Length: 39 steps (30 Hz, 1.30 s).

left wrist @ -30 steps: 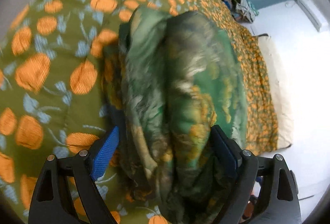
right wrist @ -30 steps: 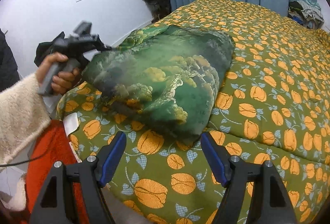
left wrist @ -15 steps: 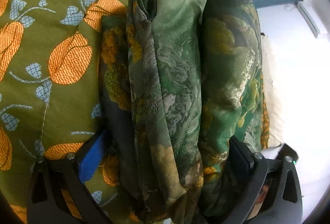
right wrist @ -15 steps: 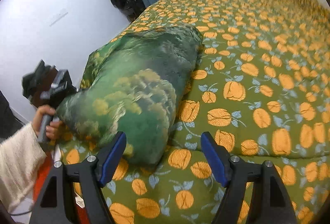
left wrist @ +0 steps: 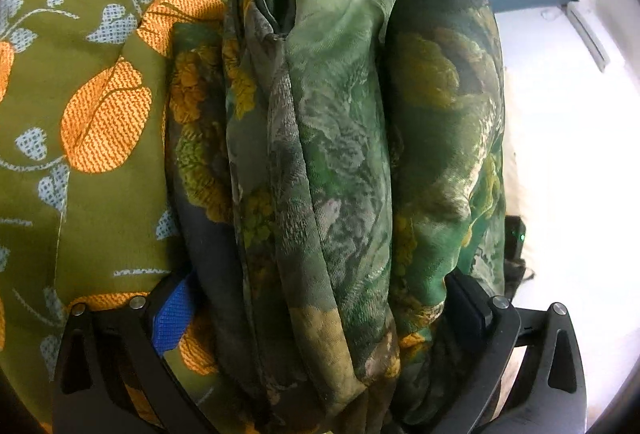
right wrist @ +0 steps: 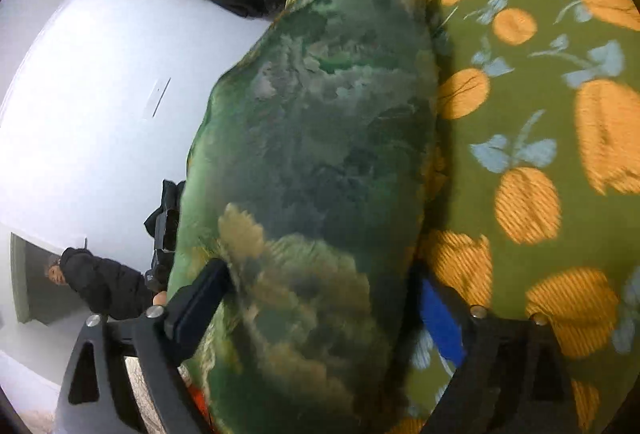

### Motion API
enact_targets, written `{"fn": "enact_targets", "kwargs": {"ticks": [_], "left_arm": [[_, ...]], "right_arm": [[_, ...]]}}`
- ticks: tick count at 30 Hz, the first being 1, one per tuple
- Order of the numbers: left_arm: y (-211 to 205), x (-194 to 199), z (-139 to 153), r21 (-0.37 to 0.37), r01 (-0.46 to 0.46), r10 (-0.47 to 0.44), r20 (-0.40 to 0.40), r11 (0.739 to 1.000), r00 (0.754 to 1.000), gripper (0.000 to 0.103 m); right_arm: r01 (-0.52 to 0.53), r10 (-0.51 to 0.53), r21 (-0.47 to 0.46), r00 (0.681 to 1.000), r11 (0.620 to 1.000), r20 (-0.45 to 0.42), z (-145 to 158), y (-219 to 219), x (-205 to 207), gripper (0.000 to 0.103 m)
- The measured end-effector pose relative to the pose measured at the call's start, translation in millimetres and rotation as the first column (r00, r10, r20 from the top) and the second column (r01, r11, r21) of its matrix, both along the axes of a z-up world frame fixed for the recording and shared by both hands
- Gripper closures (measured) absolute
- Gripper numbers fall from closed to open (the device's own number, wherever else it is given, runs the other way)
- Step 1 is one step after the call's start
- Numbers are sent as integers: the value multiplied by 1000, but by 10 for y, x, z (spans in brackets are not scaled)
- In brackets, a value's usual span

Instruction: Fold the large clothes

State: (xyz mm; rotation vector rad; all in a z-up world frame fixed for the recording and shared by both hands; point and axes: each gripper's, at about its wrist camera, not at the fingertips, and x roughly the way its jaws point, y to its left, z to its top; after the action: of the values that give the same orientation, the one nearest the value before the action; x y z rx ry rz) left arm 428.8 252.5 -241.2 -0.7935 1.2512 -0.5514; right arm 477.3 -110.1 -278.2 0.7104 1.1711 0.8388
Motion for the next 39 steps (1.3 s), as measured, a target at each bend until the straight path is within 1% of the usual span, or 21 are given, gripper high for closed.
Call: {"fn": "enact_targets", "kwargs": {"ticks": [2, 5, 8, 9, 10, 11, 13, 14, 16, 17, 20, 22, 25, 27, 29, 31, 33, 35, 36, 38, 39], "left_arm": [[-7, 5, 2, -2, 2, -2, 4, 1000, 1000, 0], [12, 32, -26, 9, 0, 0, 18, 1000, 1000, 0], [-69, 6, 36, 52, -36, 33, 57, 998, 998, 0], [-120, -3, 58, 86, -40, 35, 65, 996, 997, 1], [-161, -14, 89, 111, -43, 35, 70, 993, 997, 13], [-196, -38, 149, 124, -47, 37, 86, 991, 996, 22], [-243, -105, 294, 161, -54, 34, 125, 986, 992, 39], [-254, -152, 362, 167, -57, 33, 143, 984, 989, 41], [-257, -284, 501, 152, -72, 44, 181, 986, 982, 46], [-259, -346, 559, 144, -76, 47, 198, 987, 979, 47], [-293, -563, 779, 128, -90, 56, 248, 988, 967, 47], [-317, -614, 926, 126, -92, 55, 276, 988, 959, 47], [-371, -527, 1201, 126, -102, 56, 327, 987, 943, 47], [-389, -364, 1368, 129, -107, 54, 359, 986, 932, 47], [-432, -44, 1532, 145, -117, 52, 390, 982, 919, 47], [-468, 299, 1614, 162, -123, 48, 403, 979, 914, 46], [-532, 636, 1653, 184, -131, 45, 411, 974, 910, 46], [-561, 928, 1609, 203, -131, 38, 407, 970, 913, 46], [-553, 1085, 1538, 215, -124, 29, 399, 969, 916, 46], [-586, 1342, 1310, 235, -114, 20, 369, 965, 929, 41], [-615, 1436, 1156, 241, -115, 27, 342, 964, 939, 33]], "right_arm": [[-18, 18, -1, 1000, 1000, 3, 5, 41, 23, 8], [-31, 31, -41, 1000, 999, -5, -8, 181, 77, 5], [-56, 59, -142, 998, 988, 14, 50, 418, 96, 6], [-64, 79, -218, 995, 974, 61, 141, 532, 63, 13], [-62, 99, -294, 989, 954, 113, 236, 619, 6, 26], [-57, 123, -363, 979, 930, 163, 330, 703, -68, 30], [-35, 162, -451, 955, 892, 247, 501, 827, -222, 39], [-17, 176, -473, 940, 881, 293, 601, 879, -321, 40], [6, 191, -484, 914, 875, 357, 732, 940, -481, 43], [18, 200, -482, 895, 876, 398, 819, 960, -598, 43], [35, 200, -454, 866, 890, 458, 990, 933, -828, 43], [43, 193, -424, 845, 905, 499, 1133, 896, -950, 43], [58, 178, -384, 817, 922, 549, 1339, 752, -998, 43], [63, 158, -350, 808, 935, 568, 1457, 618, -817, 43], [68, 139, -320, 803, 945, 580, 1542, 533, -523, 43], [71, 130, -305, 797, 950, 590, 1593, 532, -218, 43], [76, 111, -284, 803, 956, 586, 1567, 504, 183, 43], [73, 95, -268, 820, 961, 564, 1478, 469, 519, 43], [69, 88, -261, 833, 963, 546, 1396, 437, 714, 43], [65, 78, -256, 857, 964, 509, 1195, 367, 1046, 43], [62, 68, -253, 877, 966, 476, 1043, 333, 1187, 41]]}}
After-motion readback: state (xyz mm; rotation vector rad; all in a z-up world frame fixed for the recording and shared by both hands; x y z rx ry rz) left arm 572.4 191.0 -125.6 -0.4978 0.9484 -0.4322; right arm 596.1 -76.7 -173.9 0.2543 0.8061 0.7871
